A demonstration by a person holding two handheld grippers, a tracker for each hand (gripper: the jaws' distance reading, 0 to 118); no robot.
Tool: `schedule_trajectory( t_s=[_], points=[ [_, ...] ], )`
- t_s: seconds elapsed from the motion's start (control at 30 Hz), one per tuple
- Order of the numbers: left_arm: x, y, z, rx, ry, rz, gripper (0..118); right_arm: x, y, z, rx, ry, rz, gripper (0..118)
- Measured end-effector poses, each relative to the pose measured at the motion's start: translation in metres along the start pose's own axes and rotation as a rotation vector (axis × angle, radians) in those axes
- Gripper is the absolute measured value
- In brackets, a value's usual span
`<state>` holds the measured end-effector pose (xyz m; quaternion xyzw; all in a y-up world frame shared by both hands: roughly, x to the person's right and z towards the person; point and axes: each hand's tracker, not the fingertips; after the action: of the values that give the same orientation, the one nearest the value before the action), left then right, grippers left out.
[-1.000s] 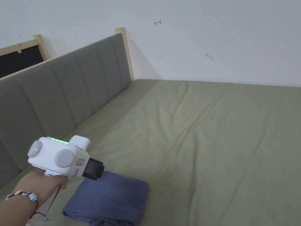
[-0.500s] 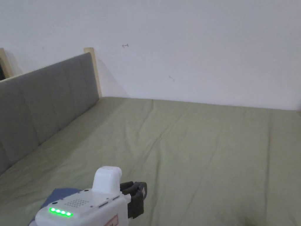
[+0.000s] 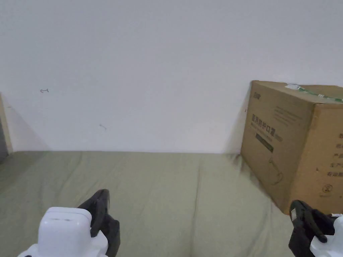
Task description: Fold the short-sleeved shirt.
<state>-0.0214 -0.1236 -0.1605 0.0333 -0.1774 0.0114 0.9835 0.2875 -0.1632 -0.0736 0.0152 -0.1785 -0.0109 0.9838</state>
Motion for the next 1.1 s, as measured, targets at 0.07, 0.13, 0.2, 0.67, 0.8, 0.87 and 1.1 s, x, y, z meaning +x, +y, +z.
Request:
schedule_trajectory(
  t_s=[0.07,0.13,0.2,0.67,0.8,0.87,1.1],
  points=[
    [0.002,-0.003,0.001,-0.034,0.002,-0.025,2,0.008,-0.003,0.005,0.008,0.014,0.002,0],
    [0.004,-0.005,0.004,-0.031,0.020,-0.054,2,0.012,0.001,0.007,-0.001,-0.009,-0.002,0],
    [0.004,-0.005,0.008,-0.020,0.025,-0.038,2,0.017,0.004,0.010,-0.003,-0.019,-0.044,0],
    [-0.002,0.003,0.026,0.058,-0.068,0.026,118,0.006,0.017,0.020,0.047,-0.012,-0.018,104],
    [0.001,0.004,0.025,0.056,-0.062,-0.013,118,0.003,0.015,0.020,0.037,0.001,0.004,112],
    [0.003,0.004,0.024,0.045,-0.052,-0.024,118,0.001,0.014,0.021,0.040,0.005,0.007,112],
    [-0.010,0.005,0.015,-0.020,-0.007,0.068,118,-0.006,0.014,0.021,0.045,0.025,0.035,112]
  ],
)
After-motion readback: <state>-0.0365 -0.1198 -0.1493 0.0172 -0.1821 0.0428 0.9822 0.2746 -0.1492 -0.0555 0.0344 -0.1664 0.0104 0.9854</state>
